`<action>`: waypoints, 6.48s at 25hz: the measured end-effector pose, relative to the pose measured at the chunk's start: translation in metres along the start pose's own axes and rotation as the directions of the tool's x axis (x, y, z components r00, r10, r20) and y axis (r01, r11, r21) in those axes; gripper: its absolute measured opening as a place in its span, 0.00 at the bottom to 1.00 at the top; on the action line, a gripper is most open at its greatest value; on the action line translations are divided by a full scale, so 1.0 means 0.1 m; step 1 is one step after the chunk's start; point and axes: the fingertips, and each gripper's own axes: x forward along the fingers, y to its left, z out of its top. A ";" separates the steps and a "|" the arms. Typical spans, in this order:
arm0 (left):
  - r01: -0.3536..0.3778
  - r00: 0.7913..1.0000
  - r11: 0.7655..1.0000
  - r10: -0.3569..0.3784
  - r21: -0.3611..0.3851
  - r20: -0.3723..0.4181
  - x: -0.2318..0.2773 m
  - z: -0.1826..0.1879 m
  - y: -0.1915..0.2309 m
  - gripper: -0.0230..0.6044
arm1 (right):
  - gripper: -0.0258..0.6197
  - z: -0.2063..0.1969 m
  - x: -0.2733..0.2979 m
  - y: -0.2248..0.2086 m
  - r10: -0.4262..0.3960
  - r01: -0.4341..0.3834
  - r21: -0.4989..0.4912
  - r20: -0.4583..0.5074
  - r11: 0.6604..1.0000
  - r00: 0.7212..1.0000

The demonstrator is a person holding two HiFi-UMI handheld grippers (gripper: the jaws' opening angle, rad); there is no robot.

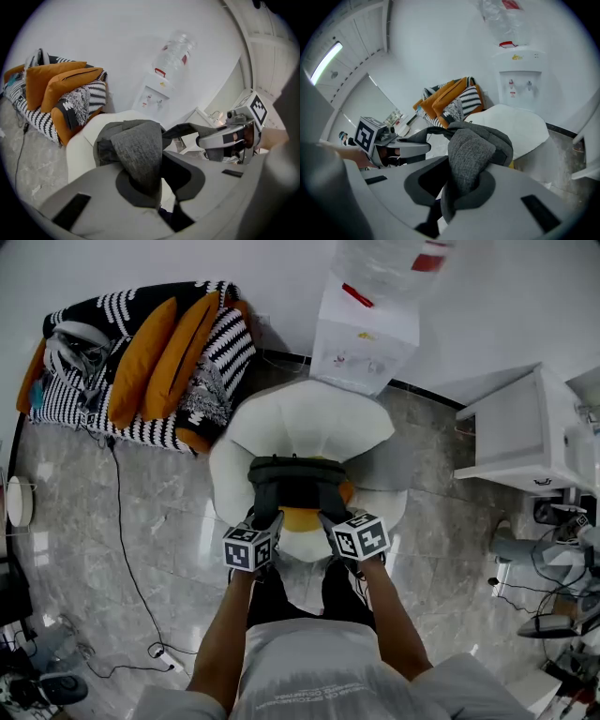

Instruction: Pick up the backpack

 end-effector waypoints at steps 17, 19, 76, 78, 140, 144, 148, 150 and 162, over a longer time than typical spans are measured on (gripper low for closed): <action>0.005 1.000 1.000 -0.005 0.012 -0.006 -0.16 0.21 -0.01 0.13 | 0.09 0.12 -0.12 0.07 0.022 -0.023 -0.023 -0.034 0.999 0.999; 0.002 1.000 1.000 -0.002 0.013 -0.001 -0.17 0.23 0.00 0.13 | 0.09 0.11 -0.13 0.09 0.027 -0.028 -0.023 -0.036 0.999 0.999; -0.051 0.911 0.920 -0.116 0.388 0.395 -1.42 2.08 -1.12 0.12 | 0.09 1.62 -1.86 0.75 0.102 -0.014 -0.195 0.451 0.981 0.887; -0.049 0.904 0.914 -0.131 0.402 0.407 -1.48 2.18 -1.18 0.12 | 0.09 1.70 -1.94 0.77 0.107 -0.007 -0.210 0.467 0.978 0.878; -0.187 0.710 0.769 -0.324 0.611 0.625 -2.72 3.24 -2.21 0.12 | 0.09 2.53 -3.42 1.57 0.208 0.239 -0.488 0.696 0.840 0.688; -0.189 0.714 0.767 -0.321 0.613 0.622 -2.72 3.23 -2.20 0.12 | 0.09 2.52 -3.41 1.57 0.202 0.237 -0.482 0.694 0.843 0.691; -0.187 0.717 0.771 -0.316 0.609 0.621 -2.71 3.22 -2.19 0.12 | 0.09 2.50 -3.40 1.56 0.205 0.232 -0.482 0.693 0.845 0.692; -0.181 0.718 0.777 -0.315 0.603 0.621 -2.71 3.21 -2.18 0.12 | 0.09 2.49 -3.38 1.56 0.209 0.228 -0.482 0.693 0.846 0.690; -0.154 0.736 0.783 -0.316 0.602 0.599 -2.60 3.18 -2.14 0.12 | 0.09 2.46 -3.28 1.46 0.207 0.201 -0.470 0.680 0.859 0.704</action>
